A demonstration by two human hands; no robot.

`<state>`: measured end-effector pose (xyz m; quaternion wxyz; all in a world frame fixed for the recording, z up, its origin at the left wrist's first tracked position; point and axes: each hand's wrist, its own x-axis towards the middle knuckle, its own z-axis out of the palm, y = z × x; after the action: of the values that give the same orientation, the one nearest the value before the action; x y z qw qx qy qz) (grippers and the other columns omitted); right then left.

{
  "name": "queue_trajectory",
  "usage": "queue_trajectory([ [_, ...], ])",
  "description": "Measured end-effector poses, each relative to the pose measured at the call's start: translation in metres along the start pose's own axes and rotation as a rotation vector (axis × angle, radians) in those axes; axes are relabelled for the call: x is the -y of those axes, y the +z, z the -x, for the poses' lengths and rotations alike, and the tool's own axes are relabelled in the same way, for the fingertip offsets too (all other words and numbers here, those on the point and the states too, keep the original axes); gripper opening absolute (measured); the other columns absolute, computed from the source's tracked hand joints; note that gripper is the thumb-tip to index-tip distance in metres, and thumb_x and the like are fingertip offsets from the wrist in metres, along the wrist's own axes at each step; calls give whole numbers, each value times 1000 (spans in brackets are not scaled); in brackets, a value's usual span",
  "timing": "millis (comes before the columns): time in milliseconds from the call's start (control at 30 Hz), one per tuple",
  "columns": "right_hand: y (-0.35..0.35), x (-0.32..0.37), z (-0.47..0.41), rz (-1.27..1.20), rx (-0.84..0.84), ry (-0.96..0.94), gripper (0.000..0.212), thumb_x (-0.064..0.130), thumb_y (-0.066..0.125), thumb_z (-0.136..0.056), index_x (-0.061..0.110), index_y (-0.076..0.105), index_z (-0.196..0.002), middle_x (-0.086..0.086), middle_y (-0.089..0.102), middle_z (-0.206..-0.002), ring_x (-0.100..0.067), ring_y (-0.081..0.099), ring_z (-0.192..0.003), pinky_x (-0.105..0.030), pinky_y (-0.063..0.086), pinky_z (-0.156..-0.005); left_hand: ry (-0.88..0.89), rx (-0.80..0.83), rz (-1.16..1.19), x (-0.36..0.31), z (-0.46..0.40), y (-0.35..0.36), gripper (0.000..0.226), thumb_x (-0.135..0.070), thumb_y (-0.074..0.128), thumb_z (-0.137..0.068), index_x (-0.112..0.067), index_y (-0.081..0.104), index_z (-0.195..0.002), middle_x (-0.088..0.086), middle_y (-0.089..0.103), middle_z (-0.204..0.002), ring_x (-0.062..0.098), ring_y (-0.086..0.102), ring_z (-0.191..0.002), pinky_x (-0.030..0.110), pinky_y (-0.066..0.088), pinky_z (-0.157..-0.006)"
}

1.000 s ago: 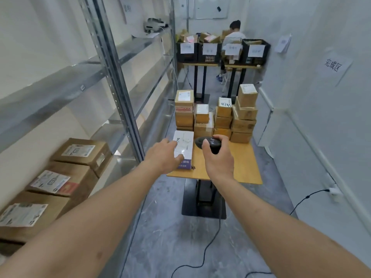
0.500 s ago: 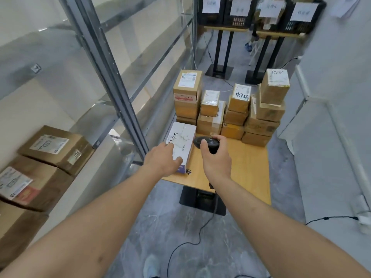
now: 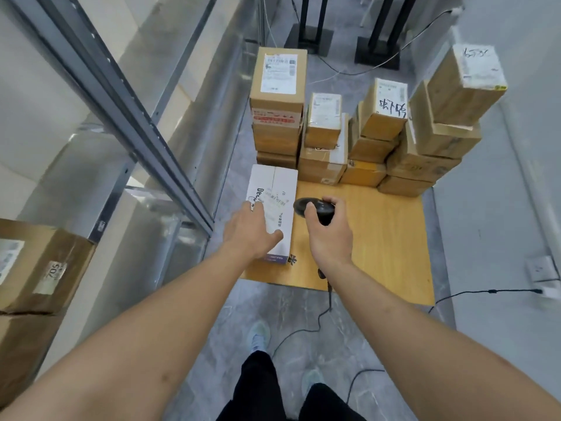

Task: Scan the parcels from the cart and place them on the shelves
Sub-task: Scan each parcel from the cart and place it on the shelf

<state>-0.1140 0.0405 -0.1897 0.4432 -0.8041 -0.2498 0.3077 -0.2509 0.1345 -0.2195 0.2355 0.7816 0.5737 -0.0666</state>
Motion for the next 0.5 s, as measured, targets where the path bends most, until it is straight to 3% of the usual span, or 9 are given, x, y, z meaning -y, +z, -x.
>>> queue_trajectory([
  [233, 39, -10, -23, 23, -44, 72, 28, 49, 62, -101, 41, 51, -125, 25, 65, -100, 2, 63, -94, -26, 52, -81, 17, 36, -2, 11, -48, 25, 107, -72, 76, -73, -16, 31, -153, 15, 32, -154, 39, 43, -135, 51, 46, -106],
  [367, 43, -14, -33, 26, -52, 87, 28, 48, 62, -101, 41, 51, -125, 25, 64, -101, 4, 62, -94, -20, 48, -78, -51, 99, -34, 6, -58, 37, 137, -84, 73, -66, -19, 3, -165, 22, 6, -168, 47, 20, -151, 53, 29, -122],
  [500, 42, -21, -38, 39, -37, 84, 31, 48, 62, -101, 40, 51, -128, 25, 65, -103, 6, 62, -95, -16, 46, -77, -129, 176, -78, 0, -56, 54, 151, -91, 68, -63, -22, -24, -162, 25, -22, -167, 53, 1, -155, 62, 15, -125],
])
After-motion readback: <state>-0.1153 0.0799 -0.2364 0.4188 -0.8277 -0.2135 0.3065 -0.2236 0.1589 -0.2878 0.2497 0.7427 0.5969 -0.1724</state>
